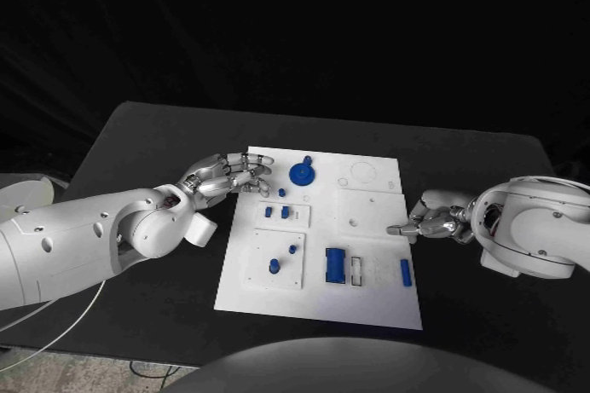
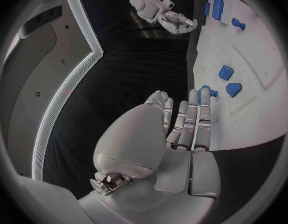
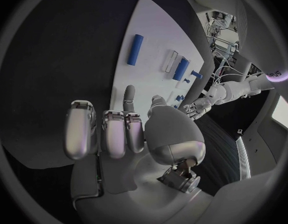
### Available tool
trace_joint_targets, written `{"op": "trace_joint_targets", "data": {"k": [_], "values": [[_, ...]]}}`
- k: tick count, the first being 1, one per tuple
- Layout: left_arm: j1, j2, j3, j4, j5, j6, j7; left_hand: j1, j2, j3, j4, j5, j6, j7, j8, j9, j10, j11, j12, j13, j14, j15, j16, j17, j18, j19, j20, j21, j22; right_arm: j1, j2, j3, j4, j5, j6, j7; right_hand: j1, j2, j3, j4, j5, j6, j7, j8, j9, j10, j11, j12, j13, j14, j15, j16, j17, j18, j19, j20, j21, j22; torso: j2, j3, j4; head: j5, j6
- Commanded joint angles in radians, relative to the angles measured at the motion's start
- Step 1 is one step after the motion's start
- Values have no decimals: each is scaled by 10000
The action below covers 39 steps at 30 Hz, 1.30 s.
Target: Assemble the parts on the task board
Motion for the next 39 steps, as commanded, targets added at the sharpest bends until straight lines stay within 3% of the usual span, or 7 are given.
{"op": "trace_joint_targets", "data": {"k": [1, 17, 25, 31, 39], "values": [[-4, 8, 3, 22, 35, 131, 37, 86, -18, 82, 2, 47, -11, 55, 56, -11, 50, 19, 39, -9, -90, 8, 42, -8, -87, -61, 20, -58, 8, -107, -25, -13, 12, -1140, 532, -263, 189, -16, -4, -95, 65, 97, 5, -80, -59, 1032, 64, 38, 2629, 754, 73, 32, 999, -26, 133, 73, 40, 1862, -6, 2, 4, -14, 1], [-4, -4, 1, 14, 35, 158, -32, 87, -25, 91, -7, 50, -7, 53, 59, -14, 64, 21, 43, -15, -88, 9, 45, -8, -90, -66, 18, -57, 19, -573, -34, -33, 205, -1639, 545, -322, 721, -13, 27, -184, 129, 183, 38, -444, -389, 1032, 89, 38, 2629, 744, 88, 5, 937, -24, 126, 84, 33, 1858, 4, 5, -9, -26, 1], [-4, -2, 0, 6, 35, 184, -75, 86, -29, 93, -10, 51, -9, 52, 59, -15, 68, 23, 44, -17, -88, 9, 46, -8, -91, -68, 17, -57, 22, -769, -22, -33, 273, -1650, 645, -347, 972, 19, 50, -232, 213, 257, 73, -762, -694, 1032, 118, 38, 2629, 740, 110, -7, 910, -23, 123, 101, 30, 1856, 9, 6, -19, -29, 1], [-5, 3, -2, 0, 35, 204, -96, 85, -32, 94, -12, 51, -10, 52, 59, -17, 70, 24, 44, -19, -88, 9, 46, -8, -91, -69, 17, -58, 25, -907, 9, -34, 252, -1652, 695, -358, 1281, 24, 104, -333, 636, 364, 104, -1094, -1042, 1032, 145, 38, 2629, 734, 132, -22, 874, -20, 116, 121, 16, 1851, 3, 5, -10, -58, 1], [-9, 6, -5, -6, 35, 223, -118, 84, -35, 96, -14, 51, -13, 51, 58, -18, 72, 26, 44, -22, -89, 10, 46, -9, -93, -72, 16, -58, 28, -1077, 70, -34, 269, -1651, 652, -353, 1740, 12, 264, -559, 1141, 507, 88, -1301, -1284, 1032, 134, 38, 2629, 732, 127, -25, 863, -19, 116, 125, 18, 1852, 8, 9, -12, -61, 1]]}}
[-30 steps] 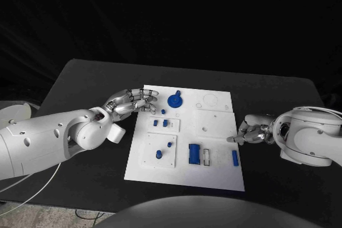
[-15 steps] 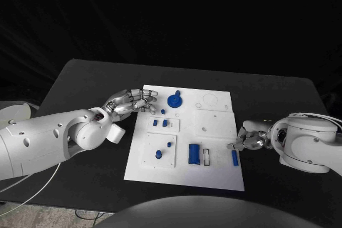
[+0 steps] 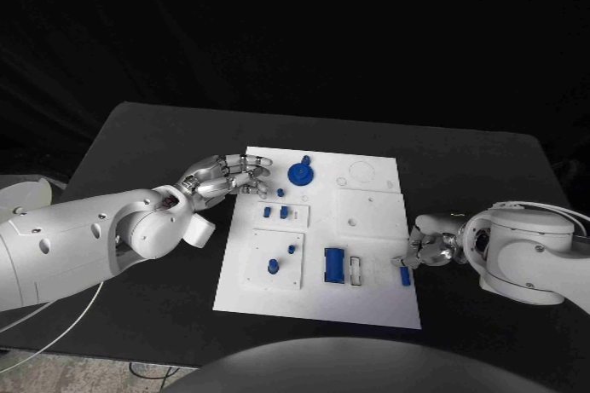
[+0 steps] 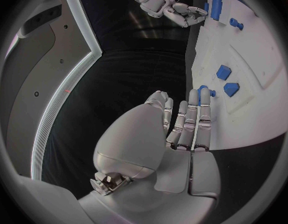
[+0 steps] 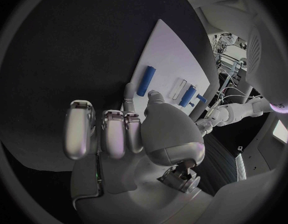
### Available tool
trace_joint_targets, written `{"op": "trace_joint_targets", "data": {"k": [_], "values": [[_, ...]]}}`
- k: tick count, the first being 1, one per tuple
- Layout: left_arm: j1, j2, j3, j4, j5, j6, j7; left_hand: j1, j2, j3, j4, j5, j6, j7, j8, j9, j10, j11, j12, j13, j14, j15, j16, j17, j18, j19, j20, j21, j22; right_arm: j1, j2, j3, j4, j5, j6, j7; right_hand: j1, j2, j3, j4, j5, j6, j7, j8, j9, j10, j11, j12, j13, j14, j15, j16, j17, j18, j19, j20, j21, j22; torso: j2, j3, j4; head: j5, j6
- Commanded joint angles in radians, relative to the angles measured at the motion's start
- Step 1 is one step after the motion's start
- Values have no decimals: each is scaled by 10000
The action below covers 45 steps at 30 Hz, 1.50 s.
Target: Assemble the parts on the task board
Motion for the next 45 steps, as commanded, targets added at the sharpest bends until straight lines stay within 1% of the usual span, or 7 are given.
{"op": "trace_joint_targets", "data": {"k": [1, 13, 20, 24, 31, 37, 45], "values": [[-8, 14, 0, 10, 35, 217, 11, 84, -37, 70, 12, 51, -13, 52, 58, -12, 74, 28, 44, -14, -90, 11, 47, -9, -93, -73, 16, -58, 11, -104, 57, -46, 1, -102, 138, -76, 412, 0, 151, -245, 76, 102, -24, -76, -61, 1032, 34, 38, 2629, 732, 38, -23, 867, -19, 115, 45, 19, 1856, -4, -3, 0, -10, 1], [-19, 20, -6, 9, 35, 239, -23, 82, -42, 74, 8, 51, -19, 53, 56, -16, 77, 32, 44, -19, -95, 13, 45, -10, -95, -78, 15, -59, 17, -225, 174, -46, -21, -103, -27, -87, 2010, -141, 1454, -1355, -27, 123, -124, -286, -235, 1032, -65, 38, 2629, 712, -60, -70, 766, -14, 101, -51, -5, 1848, -7, -6, 10, 5, 1], [-27, 21, -7, 7, 35, 245, -35, 79, -47, 78, 5, 51, -22, 54, 54, -19, 78, 35, 43, -24, -100, 15, 43, -11, -98, -83, 15, -60, 23, -250, 213, -46, 8, -112, -133, -85, 2243, -403, 2245, -1791, 97, 56, -56, -412, -318, 1032, -8, 38, 2629, 704, -22, -96, 712, -14, 93, -35, -23, 1843, -6, -1, 7, 16, 1], [-37, 24, -8, 6, 35, 253, -37, 77, -50, 82, 1, 51, -27, 54, 52, -22, 79, 39, 41, -28, -106, 17, 42, -12, -101, -88, 14, -61, 28, -253, 249, -46, 50, -88, -300, -62, 2041, -640, 3005, -2002, -29, 77, -7, -469, -373, 1032, 36, 38, 2629, 707, 11, -93, 716, -15, 96, -7, -16, 1846, -4, 0, 6, 19, 1], [-51, 10, -8, 5, 35, 265, -44, 77, -50, 82, 1, 51, -27, 54, 52, -22, 79, 39, 41, -28, -106, 17, 42, -12, -101, -88, 14, -61, 28, -232, 280, -42, 160, 876, -842, 15, 987, -1273, 4933, -2310, 384, 177, -3, -425, -318, 1032, 24, 38, 2629, 723, 40, -51, 778, -28, 122, 38, 45, 1864, 4, 4, 2, 34, 1], [-59, 20, -8, 1, 35, 275, -51, 77, -48, 91, -3, 54, -30, 54, 51, -25, 80, 43, 40, -34, -111, 20, 40, -13, -104, -93, 14, -62, 34, -53, 358, -37, 203, 2644, -1169, 78, 465, -1383, 5518, -2309, 426, 174, 17, -409, -286, 1032, 52, 38, 2629, 735, 44, -24, 809, -35, 148, 36, 104, 1878, 7, 0, 33, 5, 1], [-63, 36, -8, 4, 36, 273, -71, 77, -48, 91, -3, 54, -30, 54, 51, -25, 80, 43, 40, -34, -111, 20, 40, -13, -104, -93, 14, -62, 34, 119, 575, -31, 170, 4216, -1467, 128, 247, -1397, 5786, -2325, 418, 171, 21, -389, -258, 1032, 54, 38, 2629, 737, 45, -17, 805, -37, 153, 35, 122, 1881, 7, -9, 33, 13, 1]]}}
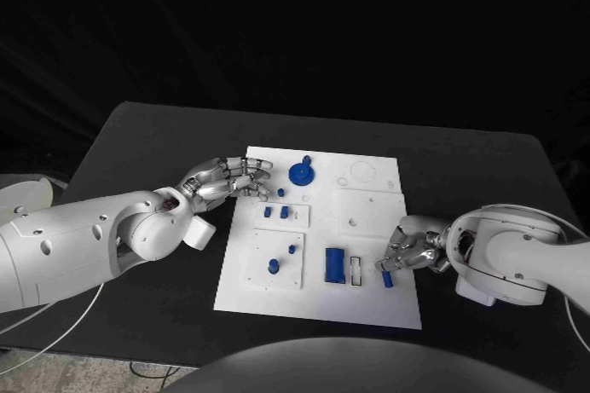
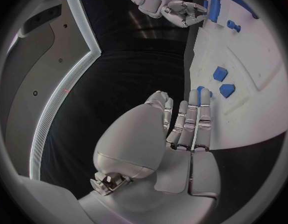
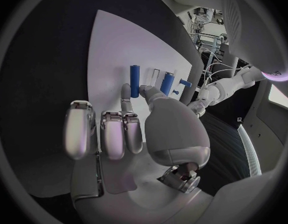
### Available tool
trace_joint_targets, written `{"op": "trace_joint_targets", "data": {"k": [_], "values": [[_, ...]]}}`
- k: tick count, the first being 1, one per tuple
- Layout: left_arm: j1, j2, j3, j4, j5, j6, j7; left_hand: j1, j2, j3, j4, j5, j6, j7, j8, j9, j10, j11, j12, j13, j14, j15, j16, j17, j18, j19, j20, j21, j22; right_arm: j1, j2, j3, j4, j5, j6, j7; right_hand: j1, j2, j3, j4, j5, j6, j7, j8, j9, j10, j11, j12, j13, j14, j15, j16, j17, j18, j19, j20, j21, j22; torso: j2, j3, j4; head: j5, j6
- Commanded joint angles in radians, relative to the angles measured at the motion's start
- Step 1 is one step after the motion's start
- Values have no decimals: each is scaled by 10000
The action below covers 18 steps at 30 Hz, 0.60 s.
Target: Assemble the parts on the task board
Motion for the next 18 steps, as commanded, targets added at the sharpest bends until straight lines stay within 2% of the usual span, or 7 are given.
{"op": "trace_joint_targets", "data": {"k": [1, 7, 13, 18], "values": [[-7, 22, 3, 18, 36, 210, 21, 77, -48, 36, -5, 54, -29, 55, 52, -17, 44, 7, 40, -14, -76, -15, 40, -13, -103, -58, -22, -62, 17, 21, 81, -1, -23, 1475, -311, 91, -131, -27, 1307, -1221, 56, 57, 13, 38, 11, 994, 17, -12, 2630, 733, 40, 22, 799, -36, 153, 36, 60, 1876, 0, -13, 8, 11, 1], [-8, 40, 3, 11, 36, 213, 8, 77, -48, 36, -5, 54, -29, 55, 52, -17, 44, 7, 40, -14, -76, -15, 40, -13, -103, -58, -22, -62, 17, 37, 290, 0, -143, 2298, -323, 140, -271, -25, 1437, -1213, -40, 32, 23, 47, 32, 994, 24, -12, 2630, 729, 46, 17, 780, -36, 151, 40, 61, 1875, -18, -25, -20, 19, 1], [-8, 88, 3, -13, 36, 233, 9, 77, -40, 58, -13, 58, -32, 55, 52, -23, 49, 15, 37, -26, -86, -9, 38, -15, -110, -70, -24, -64, 32, 38, 469, 0, -227, 2610, -559, 285, -394, -28, 1534, -1207, -171, -38, 41, 34, 45, 994, 37, -12, 2630, 727, 57, 17, 772, -32, 141, 48, 44, 1868, -8, -18, -5, 16, 1], [-10, 110, 3, -42, 36, 233, 8, 77, -40, 58, -13, 58, -32, 55, 52, -23, 49, 15, 37, -26, -86, -9, 38, -15, -110, -70, -24, -64, 32, 37, 579, 0, -270, 2682, -702, 336, -635, -38, 1630, -1167, -653, -96, 55, 50, 83, 994, 53, -12, 2630, 717, 75, -1, 721, -26, 126, 66, 22, 1858, -13, -11, -4, 19, 1]]}}
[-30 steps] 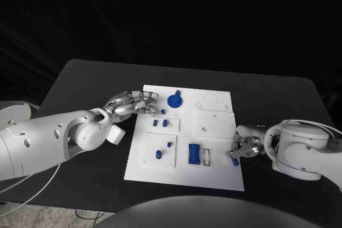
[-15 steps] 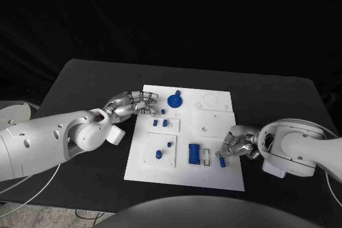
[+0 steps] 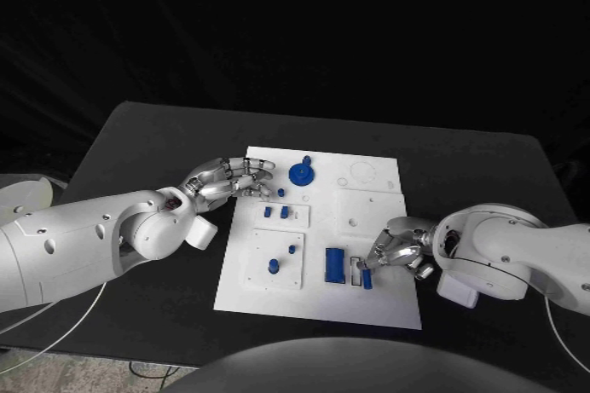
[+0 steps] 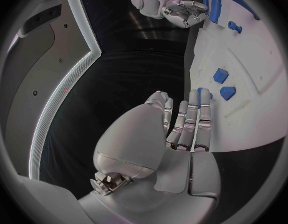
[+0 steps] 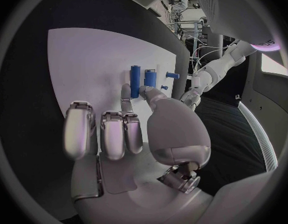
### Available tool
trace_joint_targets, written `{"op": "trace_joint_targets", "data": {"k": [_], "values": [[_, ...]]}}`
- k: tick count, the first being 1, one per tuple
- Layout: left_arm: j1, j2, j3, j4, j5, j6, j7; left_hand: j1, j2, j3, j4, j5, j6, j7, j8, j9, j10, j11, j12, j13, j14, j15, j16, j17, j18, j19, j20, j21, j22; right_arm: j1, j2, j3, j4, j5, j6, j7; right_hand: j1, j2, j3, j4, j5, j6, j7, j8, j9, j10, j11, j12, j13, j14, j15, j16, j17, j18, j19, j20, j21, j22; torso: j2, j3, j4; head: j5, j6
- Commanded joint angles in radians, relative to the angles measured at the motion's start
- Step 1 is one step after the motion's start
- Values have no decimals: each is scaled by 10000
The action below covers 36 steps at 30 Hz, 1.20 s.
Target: Assemble the parts on the task board
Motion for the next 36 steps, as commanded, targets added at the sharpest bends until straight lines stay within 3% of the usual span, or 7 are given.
{"op": "trace_joint_targets", "data": {"k": [1, 9, 15, 26, 31, 36], "values": [[-7, 23, 4, -2, 35, 215, 39, 76, -40, 59, -13, 59, -32, 55, 52, -15, 49, 15, 38, -9, -86, -9, 38, -15, -110, -70, -24, -63, 9, -3, 52, -2, -31, 394, -240, 176, -121, 0, 963, -868, -235, -64, 14, 56, 18, 995, 52, -12, 2630, 715, 77, -4, 716, -24, 124, 67, 16, 1859, 2, 7, 4, 5, 1], [-9, 25, 4, -5, 35, 216, 30, 83, -28, 83, -24, 65, -34, 55, 53, -20, 51, 19, 34, -19, -93, -6, 37, -16, -115, -80, -26, -64, 22, -13, 192, -2, -121, 298, -393, 161, -246, 8, 990, -824, -423, -97, 28, 56, 28, 995, 62, -12, 2630, 708, 84, -17, 682, -18, 112, 74, -6, 1851, 12, 14, -12, 27, 1], [-10, 30, 4, -7, 35, 226, 18, 83, -28, 83, -24, 65, -34, 55, 53, -20, 51, 19, 34, -19, -93, -6, 37, -16, -115, -80, -26, -64, 22, -20, 250, -2, -132, -36, -369, 30, -536, -4, 930, -671, -1196, -161, 52, 42, 30, 995, 86, -12, 2630, 691, 106, -52, 601, -5, 83, 96, -67, 1830, 13, 16, -15, 31, 1], [-14, 43, 4, -12, 35, 243, -3, 86, -22, 99, -32, 69, -35, 57, 53, -24, 52, 21, 32, -26, -98, -4, 37, -17, -119, -87, -27, -65, 32, -35, 298, -3, -163, -452, -69, -137, -744, -10, 866, -545, -1529, -260, 102, -6, 4, 995, 128, -12, 2630, 664, 136, -115, 463, 8, 55, 119, -135, 1809, 2, 14, -13, 20, 1], [-16, 42, 4, -13, 35, 246, -14, 86, -22, 99, -32, 69, -35, 57, 53, -24, 52, 21, 32, -26, -98, -4, 37, -17, -119, -87, -27, -65, 32, -55, 313, -3, -186, -622, 53, -176, -991, 9, 750, -365, -2028, -289, 137, -29, -24, 995, 160, -12, 2630, 656, 165, -139, 413, 12, 45, 148, -163, 1801, 1, 14, -11, 19, 1], [-19, 42, 4, -13, 35, 251, -22, 86, -22, 99, -32, 69, -35, 57, 53, -24, 52, 21, 32, -26, -98, -4, 37, -17, -119, -87, -27, -65, 32, -68, 340, -3, -217, -679, 88, -189, -1175, 61, 686, -213, -2160, -280, 152, -34, -43, 995, 176, -12, 2630, 656, 178, -144, 401, 15, 42, 161, -175, 1797, 4, 9, -6, 22, 1]]}}
